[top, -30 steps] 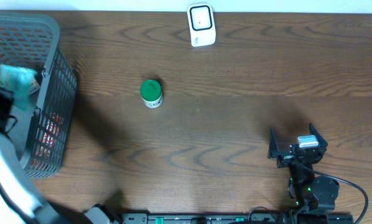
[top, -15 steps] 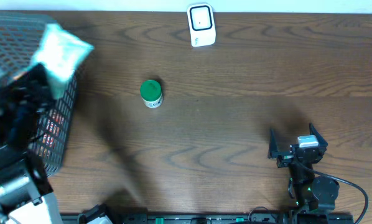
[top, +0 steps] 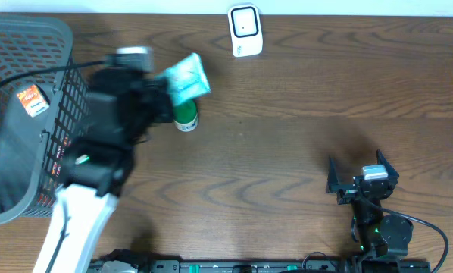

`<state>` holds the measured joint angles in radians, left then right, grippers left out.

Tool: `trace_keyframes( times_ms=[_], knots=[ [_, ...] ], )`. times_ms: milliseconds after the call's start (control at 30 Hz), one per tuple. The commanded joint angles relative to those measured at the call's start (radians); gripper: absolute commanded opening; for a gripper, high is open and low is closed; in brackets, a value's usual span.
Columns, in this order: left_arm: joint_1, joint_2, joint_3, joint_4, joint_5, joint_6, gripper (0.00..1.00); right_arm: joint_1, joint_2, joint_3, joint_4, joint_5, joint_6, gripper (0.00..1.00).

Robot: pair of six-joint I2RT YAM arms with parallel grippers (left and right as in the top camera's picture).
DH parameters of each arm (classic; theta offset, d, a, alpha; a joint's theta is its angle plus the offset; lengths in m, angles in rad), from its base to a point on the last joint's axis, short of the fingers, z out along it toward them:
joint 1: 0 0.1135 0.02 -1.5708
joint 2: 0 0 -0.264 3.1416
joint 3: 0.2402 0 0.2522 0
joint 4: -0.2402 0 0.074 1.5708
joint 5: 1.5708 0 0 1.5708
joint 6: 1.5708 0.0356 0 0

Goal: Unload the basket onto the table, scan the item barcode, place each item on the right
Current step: 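Carry the tissue pack to the table right of the bottle, release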

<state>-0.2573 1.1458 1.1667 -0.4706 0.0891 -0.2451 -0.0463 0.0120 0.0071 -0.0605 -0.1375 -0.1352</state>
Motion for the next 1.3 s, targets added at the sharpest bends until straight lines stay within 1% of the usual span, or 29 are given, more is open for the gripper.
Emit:
trace_keyframes(
  times_ms=[0, 100, 167, 367, 433, 500, 567, 867, 1000, 1067, 1167, 1267],
  knots=[
    [-0.167, 0.125, 0.011, 0.024, -0.381, 0.032, 0.07, 0.009, -0.005, -0.002, -0.003, 0.002, 0.015, 0.99],
    [-0.273, 0.229, 0.011, 0.063, -0.578, 0.035, 0.07, 0.009, -0.005, -0.002, -0.003, 0.002, 0.015, 0.99],
    [-0.335, 0.309, 0.011, 0.104, -0.69, 0.063, 0.07, 0.009, -0.005, -0.002, -0.003, 0.002, 0.015, 0.99],
    [-0.454, 0.513, 0.011, 0.219, -0.881, 0.163, 0.07, 0.009, -0.005, -0.002, -0.003, 0.002, 0.015, 0.99],
    [-0.485, 0.573, 0.011, 0.257, -0.982, 0.182, 0.07, 0.009, -0.005, -0.002, -0.003, 0.002, 0.015, 0.99],
    [-0.505, 0.613, 0.011, 0.289, -1.029, 0.225, 0.07, 0.009, -0.005, -0.002, -0.003, 0.002, 0.015, 0.99],
    [-0.52, 0.65, 0.011, 0.309, -1.029, 0.284, 0.07, 0.009, -0.005, -0.002, -0.003, 0.002, 0.015, 0.99],
    [-0.532, 0.755, 0.011, 0.296, -1.014, 0.365, 0.08, 0.009, -0.005, -0.002, -0.003, 0.002, 0.015, 0.99],
    [-0.553, 0.787, 0.011, 0.296, -1.01, 0.369, 0.08, 0.009, -0.005, -0.002, -0.003, 0.002, 0.015, 0.99],
    [-0.563, 0.795, 0.011, 0.285, -0.98, 0.369, 0.08, 0.009, -0.005, -0.002, -0.003, 0.002, 0.015, 0.99],
    [-0.594, 0.795, 0.011, 0.238, -0.893, 0.365, 0.08, 0.009, -0.005, -0.002, -0.003, 0.002, 0.015, 0.99],
    [-0.627, 0.795, 0.011, 0.225, -0.893, 0.364, 0.09, 0.009, -0.005, -0.002, -0.003, 0.002, 0.015, 0.99]
  ],
)
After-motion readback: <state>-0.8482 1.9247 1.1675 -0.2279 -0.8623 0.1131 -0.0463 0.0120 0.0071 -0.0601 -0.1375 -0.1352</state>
